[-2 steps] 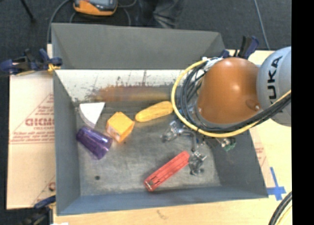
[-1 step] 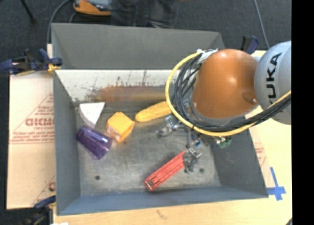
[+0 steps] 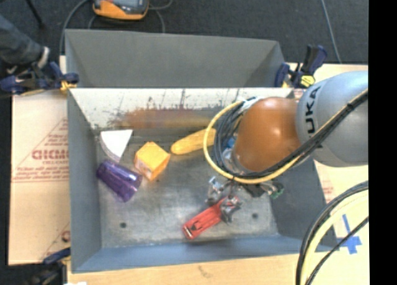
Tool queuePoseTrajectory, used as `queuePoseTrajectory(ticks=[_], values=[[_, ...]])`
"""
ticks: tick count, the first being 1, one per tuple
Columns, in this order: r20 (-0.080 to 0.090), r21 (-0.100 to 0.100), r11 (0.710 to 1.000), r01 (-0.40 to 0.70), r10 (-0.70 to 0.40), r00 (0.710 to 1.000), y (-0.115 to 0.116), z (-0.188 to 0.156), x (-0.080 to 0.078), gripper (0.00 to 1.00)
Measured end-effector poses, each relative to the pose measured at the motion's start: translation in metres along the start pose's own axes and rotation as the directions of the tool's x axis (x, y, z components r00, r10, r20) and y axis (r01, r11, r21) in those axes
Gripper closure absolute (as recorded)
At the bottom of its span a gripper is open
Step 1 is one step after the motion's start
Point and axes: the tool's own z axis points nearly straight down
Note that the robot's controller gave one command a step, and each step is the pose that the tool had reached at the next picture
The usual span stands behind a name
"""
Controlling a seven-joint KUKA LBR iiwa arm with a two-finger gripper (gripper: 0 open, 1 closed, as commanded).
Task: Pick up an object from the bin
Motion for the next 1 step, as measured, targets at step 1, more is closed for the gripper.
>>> queuePoseTrajectory(ticks=[1], values=[[0.000, 0.000, 1.000, 0.000, 0.000, 1.000, 0.0000, 0.0000, 0.0000, 1.00]])
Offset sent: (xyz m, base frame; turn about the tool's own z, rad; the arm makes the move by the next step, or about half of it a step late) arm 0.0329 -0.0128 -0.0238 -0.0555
